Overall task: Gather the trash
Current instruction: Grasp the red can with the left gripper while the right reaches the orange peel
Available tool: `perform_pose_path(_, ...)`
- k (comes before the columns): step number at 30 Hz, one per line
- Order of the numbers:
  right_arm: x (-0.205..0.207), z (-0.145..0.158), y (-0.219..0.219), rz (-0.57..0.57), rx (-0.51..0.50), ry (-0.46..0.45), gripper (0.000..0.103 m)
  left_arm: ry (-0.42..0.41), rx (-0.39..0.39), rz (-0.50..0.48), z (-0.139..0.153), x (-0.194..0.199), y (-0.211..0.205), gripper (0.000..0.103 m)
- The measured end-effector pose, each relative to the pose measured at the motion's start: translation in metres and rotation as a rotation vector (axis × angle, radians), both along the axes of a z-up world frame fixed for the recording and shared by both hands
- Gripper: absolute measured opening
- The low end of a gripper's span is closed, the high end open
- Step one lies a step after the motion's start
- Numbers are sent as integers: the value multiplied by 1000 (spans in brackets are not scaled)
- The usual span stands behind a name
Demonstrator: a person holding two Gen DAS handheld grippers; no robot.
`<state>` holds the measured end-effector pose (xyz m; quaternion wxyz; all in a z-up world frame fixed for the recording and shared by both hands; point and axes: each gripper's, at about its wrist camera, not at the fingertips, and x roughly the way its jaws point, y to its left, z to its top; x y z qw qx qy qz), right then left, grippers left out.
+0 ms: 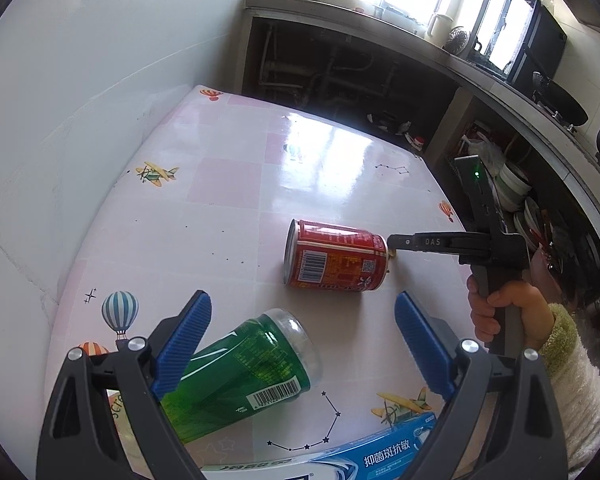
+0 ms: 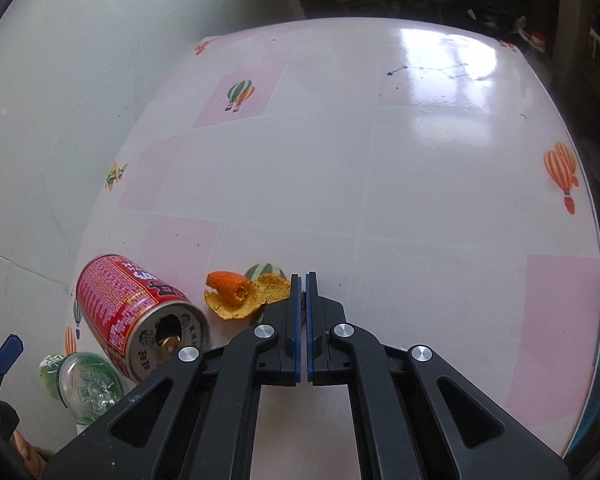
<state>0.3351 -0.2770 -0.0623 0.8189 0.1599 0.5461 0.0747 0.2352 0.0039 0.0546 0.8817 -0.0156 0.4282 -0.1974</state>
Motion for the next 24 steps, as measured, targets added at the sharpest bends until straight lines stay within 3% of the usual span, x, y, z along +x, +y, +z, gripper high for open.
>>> perform_pose_path(6,-38,0,-30,-61,21,8,0,-8,15,-21,0,1,-15,91)
perform_pose_path(11,-92,0,-59,-124,31,7,0,-31,118,-89,-1,6,-44,91)
perform_pose_path(15,-134,0,-75,-172,41,4,0,-115,313,-197,-7,10,-79,91)
perform_pose_path(21,-166,-1,-90,-208,67,3,0,-209,655,-539,-43,19,-133,91)
perform_pose_path(24,-172,-1,-94,-218,81,2,0,-234,806,-638,-63,29,-147,91)
